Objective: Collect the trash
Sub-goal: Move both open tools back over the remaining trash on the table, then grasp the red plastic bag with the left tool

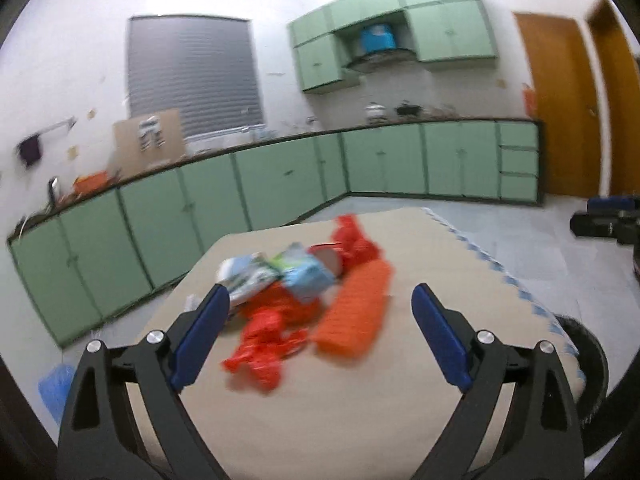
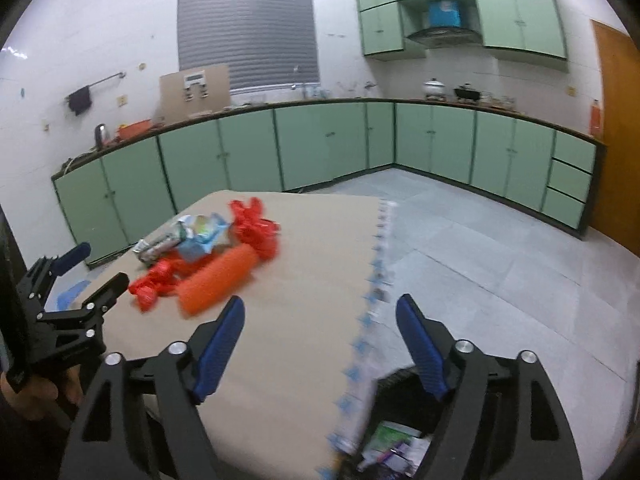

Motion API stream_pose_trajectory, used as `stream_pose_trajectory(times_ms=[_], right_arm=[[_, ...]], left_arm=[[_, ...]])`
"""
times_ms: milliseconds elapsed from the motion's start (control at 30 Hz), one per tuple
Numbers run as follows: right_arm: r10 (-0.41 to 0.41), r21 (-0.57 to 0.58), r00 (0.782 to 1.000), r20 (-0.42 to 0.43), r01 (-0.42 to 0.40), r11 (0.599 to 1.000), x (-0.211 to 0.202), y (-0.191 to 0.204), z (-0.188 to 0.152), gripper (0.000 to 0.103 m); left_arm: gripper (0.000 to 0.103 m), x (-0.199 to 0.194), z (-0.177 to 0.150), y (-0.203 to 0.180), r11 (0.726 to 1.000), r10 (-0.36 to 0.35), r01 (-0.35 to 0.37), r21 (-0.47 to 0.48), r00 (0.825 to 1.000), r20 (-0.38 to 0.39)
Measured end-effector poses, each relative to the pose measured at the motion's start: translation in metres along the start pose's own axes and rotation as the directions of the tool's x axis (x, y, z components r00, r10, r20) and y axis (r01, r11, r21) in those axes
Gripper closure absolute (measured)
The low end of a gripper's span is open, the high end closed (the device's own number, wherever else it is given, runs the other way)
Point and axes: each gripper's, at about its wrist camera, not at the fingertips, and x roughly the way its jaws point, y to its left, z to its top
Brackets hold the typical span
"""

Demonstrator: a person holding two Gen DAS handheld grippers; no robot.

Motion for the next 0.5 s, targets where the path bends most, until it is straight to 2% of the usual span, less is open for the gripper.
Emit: stream_pose_trajectory(times_ms=[67, 100, 200, 300, 500], right_arm=[[0.024, -0.006, 1.000, -0.007, -0.024, 1.000, 0.018, 0.018, 0.008, 0.020], [0.029, -0.012, 1.000, -0.008, -0.029, 0.999, 0.024, 0.026, 0.010, 0.020], [0.060, -0.029, 0.998, -0.007, -0.060, 0.998, 0.042, 0.048, 0.015, 0.020], [0.082, -0.046, 0.997, -0.010, -0.083, 0.996, 0.059, 0.063, 0.016, 0.020], [0.089, -0.037, 0.995, -0.046, -0.091, 0.995, 0.092, 0.078, 0.013, 0.020]], left_arm=[[0.012, 0.004, -0.001, 0.017, 0.999, 0.010, -0.011, -0.035, 1.000, -0.015], [0.007, 0.009, -0.001, 0.024, 0.999, 0.008, -0.010, -0.045, 0.999, -0.040], [0.007, 0.024, -0.007, 0.040, 0.998, -0.020, 0.011, -0.070, 0.992, -0.123], [0.007, 0.039, -0.019, 0.053, 0.998, -0.014, 0.005, -0.063, 0.989, -0.147], [0.010, 0.084, -0.039, 0.064, 0.995, -0.073, 0.052, -0.085, 0.961, -0.267]])
